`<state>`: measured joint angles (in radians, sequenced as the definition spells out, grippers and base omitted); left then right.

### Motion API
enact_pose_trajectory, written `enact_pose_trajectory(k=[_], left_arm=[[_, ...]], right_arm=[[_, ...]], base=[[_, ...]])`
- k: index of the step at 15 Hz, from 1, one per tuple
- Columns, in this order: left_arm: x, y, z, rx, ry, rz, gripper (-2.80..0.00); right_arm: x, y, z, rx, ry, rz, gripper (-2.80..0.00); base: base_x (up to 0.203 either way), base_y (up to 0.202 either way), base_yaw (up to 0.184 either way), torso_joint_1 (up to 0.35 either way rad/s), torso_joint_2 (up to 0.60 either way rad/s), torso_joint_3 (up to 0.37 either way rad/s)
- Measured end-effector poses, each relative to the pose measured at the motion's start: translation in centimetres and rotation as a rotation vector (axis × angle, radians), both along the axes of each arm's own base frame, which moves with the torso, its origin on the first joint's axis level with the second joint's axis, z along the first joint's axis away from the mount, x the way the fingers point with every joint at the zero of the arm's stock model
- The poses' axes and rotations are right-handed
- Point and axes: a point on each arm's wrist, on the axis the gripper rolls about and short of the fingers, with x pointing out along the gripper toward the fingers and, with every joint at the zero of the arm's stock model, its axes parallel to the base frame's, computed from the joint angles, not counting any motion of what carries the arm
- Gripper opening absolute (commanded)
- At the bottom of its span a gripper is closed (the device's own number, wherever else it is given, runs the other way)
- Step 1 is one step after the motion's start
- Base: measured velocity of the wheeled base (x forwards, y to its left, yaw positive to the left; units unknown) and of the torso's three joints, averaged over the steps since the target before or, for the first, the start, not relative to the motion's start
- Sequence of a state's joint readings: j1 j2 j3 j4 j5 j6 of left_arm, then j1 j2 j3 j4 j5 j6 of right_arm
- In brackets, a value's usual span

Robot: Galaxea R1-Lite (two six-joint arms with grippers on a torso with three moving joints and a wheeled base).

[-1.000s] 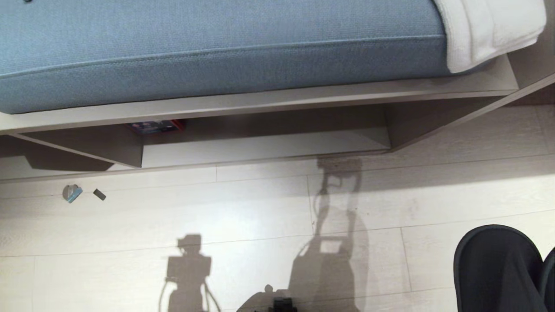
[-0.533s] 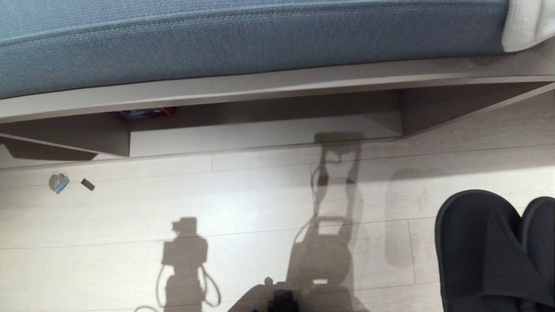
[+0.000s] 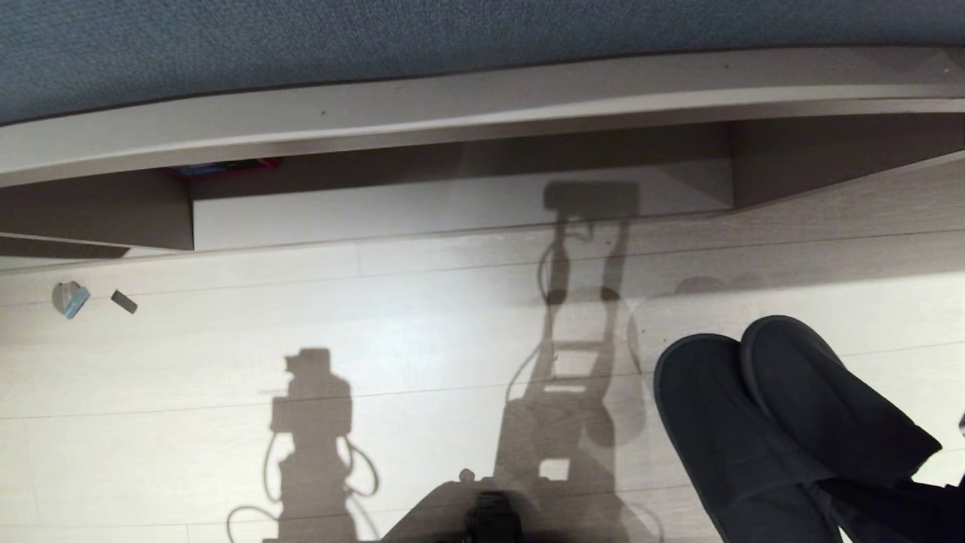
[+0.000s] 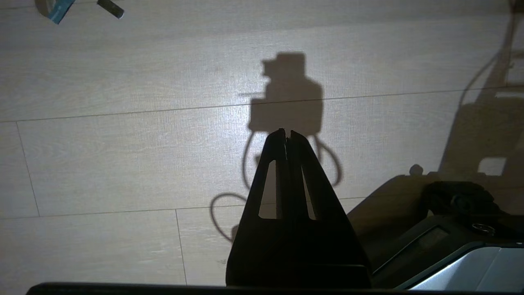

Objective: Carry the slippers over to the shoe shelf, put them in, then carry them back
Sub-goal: Place the slippers into the shoe cabinet

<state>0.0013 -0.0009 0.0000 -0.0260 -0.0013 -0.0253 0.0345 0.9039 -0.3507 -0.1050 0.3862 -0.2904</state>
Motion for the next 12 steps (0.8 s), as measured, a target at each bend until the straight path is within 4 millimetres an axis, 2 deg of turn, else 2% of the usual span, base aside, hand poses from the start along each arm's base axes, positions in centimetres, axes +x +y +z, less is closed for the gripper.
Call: enact_pose_trajectory(k=[5, 8, 12], left_arm=[[0.0, 0.0, 0.0, 0.001, 0.000, 0.000, -2.80], [0.0, 0.0, 0.0, 0.002, 0.000, 0.000, -2.80], [0.0, 0.0, 0.0, 0.006, 0.000, 0.000, -2.80]], right_arm=[[4.6, 0.8, 0.5, 0.027, -0.057, 0.004, -2.80], [5.5, 2.9, 0.9, 0.034, -0.053, 0.044, -2.80], [6.8, 4.0, 3.6, 0.079, -0.165, -0.079, -2.80]], base=[[0.000, 0.000, 0.000, 0.003, 0.00, -0.194], [0.000, 0.000, 0.000, 0.003, 0.00, -0.194], [0.000, 0.000, 0.000, -0.001, 0.00, -0.045]])
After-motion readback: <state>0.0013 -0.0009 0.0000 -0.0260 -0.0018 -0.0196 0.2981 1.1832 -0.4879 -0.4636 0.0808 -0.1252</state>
